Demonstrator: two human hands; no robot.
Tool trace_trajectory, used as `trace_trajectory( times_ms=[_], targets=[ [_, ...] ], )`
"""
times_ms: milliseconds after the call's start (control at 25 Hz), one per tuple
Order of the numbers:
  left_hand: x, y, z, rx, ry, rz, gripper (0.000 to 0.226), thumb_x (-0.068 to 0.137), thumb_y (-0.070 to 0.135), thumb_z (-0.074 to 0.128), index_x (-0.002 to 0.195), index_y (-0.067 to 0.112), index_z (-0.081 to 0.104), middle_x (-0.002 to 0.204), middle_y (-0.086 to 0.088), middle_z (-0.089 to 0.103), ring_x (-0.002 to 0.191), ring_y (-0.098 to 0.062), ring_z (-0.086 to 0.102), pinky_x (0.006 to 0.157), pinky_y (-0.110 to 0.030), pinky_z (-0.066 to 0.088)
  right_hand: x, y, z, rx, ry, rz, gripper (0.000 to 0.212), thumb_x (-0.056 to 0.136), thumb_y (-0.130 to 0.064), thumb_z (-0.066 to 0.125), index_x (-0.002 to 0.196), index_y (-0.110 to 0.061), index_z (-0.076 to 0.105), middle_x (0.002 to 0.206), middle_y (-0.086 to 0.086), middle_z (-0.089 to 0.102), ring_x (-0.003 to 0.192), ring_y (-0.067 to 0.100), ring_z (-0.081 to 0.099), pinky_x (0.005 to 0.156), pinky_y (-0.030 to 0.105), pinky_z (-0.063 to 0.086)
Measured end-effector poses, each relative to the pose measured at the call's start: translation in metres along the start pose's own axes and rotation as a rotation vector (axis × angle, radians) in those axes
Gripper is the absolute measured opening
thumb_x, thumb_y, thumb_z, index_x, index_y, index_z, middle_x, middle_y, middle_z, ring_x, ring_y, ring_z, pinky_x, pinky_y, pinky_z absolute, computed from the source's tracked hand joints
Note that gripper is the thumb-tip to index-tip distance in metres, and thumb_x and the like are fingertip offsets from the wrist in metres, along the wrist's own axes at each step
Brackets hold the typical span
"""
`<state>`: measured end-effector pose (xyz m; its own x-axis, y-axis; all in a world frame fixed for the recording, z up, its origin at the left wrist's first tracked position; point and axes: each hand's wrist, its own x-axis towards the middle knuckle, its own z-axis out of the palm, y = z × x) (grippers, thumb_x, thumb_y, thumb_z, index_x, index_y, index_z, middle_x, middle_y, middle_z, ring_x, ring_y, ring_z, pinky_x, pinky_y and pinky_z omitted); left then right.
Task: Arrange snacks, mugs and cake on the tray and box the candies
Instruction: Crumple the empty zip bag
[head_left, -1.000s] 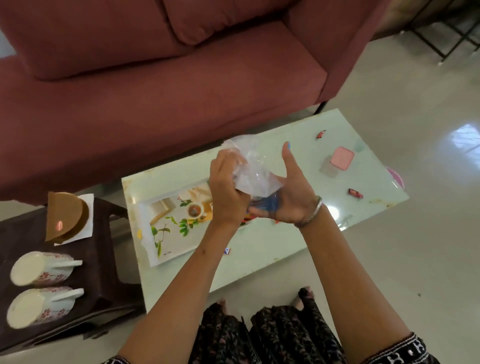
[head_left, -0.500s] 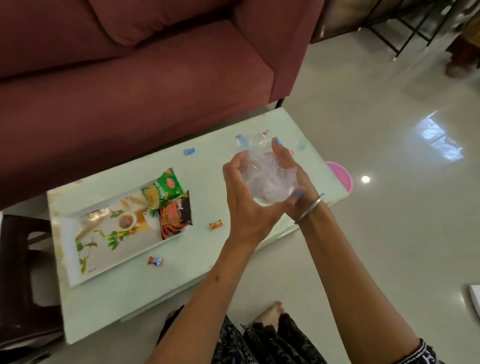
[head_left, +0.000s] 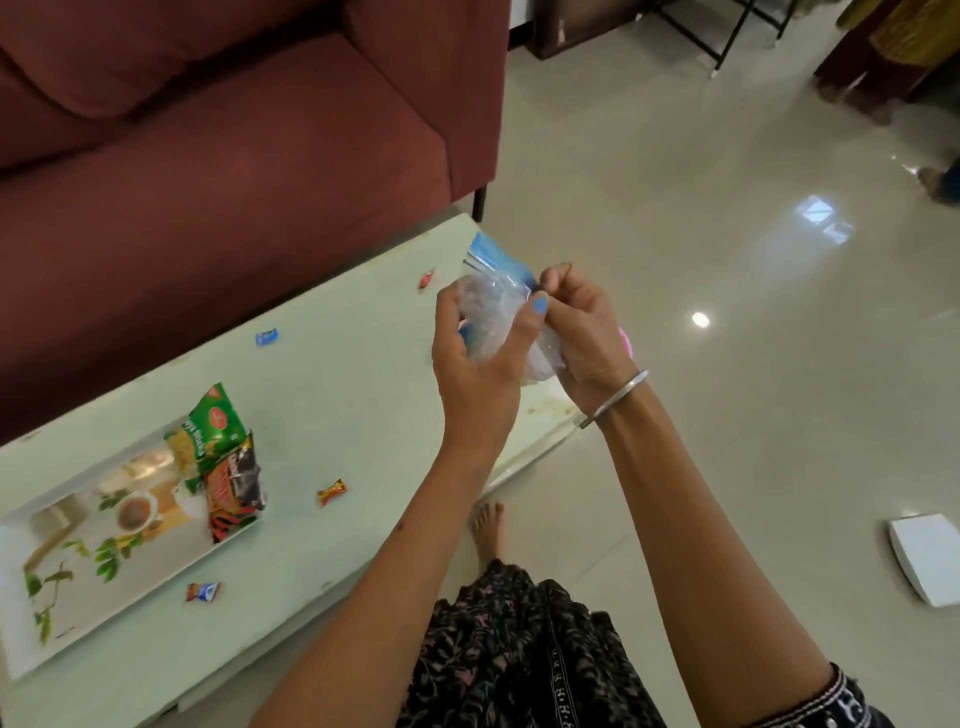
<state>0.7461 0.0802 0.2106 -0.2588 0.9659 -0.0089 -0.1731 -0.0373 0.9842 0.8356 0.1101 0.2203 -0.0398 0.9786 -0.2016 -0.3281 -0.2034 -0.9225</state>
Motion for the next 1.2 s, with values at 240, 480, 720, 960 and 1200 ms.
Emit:
trace_trajectory(
  times_ms=[240,480,720,960,1200],
  targets=[
    [0.070,-0.050,0.063,0.268,0.099,0.071,0.025,0.073,0.020,0.066,0.093,0.016,0.052,0.089,0.003,0.056,0.080,-0.010,0.055,0.069,-0.007,0.046,0.073,-0.008,-0.072,-0.495,0.036,0.615,0.062,0.077,-0.067,0.051,0.116,-0.019,0.049,0.103,0.006,0.063,0.081,0.023,0.066,0.056,0.031,0.057],
    [0.122,-0.107,0.106,0.485,-0.116,0.070,0.057,0.073,0.007,0.067,0.119,0.025,0.037,0.119,0.004,0.046,0.108,-0.007,0.050,0.086,-0.020,0.053,0.134,-0.003,-0.120,-0.072,0.046,0.508,0.041,0.085,-0.049,0.057,0.102,-0.012,0.066,0.083,0.003,0.072,0.069,0.019,0.069,0.062,0.031,0.057],
    [0.136,-0.166,0.163,0.801,-0.488,0.015,0.066,0.084,0.016,0.045,0.143,0.003,0.019,0.151,-0.013,0.020,0.142,-0.025,0.015,0.118,-0.035,0.015,0.183,0.021,-0.175,-0.365,0.048,0.408,0.042,0.083,-0.038,0.062,0.113,-0.009,0.062,0.102,0.014,0.070,0.097,0.026,0.067,0.088,0.039,0.053],
    [0.164,-0.231,0.212,0.239,-0.402,-0.572,0.088,0.072,0.014,0.039,0.146,0.025,-0.008,0.157,0.000,0.008,0.141,-0.010,0.018,0.104,-0.020,0.030,0.247,0.074,-0.258,-0.686,0.202,0.314,0.017,0.084,-0.015,0.062,0.093,-0.008,0.073,0.080,0.004,0.064,0.066,0.009,0.054,0.058,0.003,0.039],
    [0.191,-0.302,0.231,0.208,0.115,-0.588,0.051,0.070,0.017,0.045,0.120,0.025,0.044,0.117,-0.002,0.058,0.109,-0.016,0.055,0.082,-0.022,0.043,0.286,0.184,-0.330,-1.001,0.402,0.246,0.025,0.085,-0.005,0.058,0.107,0.001,0.067,0.125,0.019,0.053,0.105,0.032,0.058,0.088,0.027,0.042]
  ],
)
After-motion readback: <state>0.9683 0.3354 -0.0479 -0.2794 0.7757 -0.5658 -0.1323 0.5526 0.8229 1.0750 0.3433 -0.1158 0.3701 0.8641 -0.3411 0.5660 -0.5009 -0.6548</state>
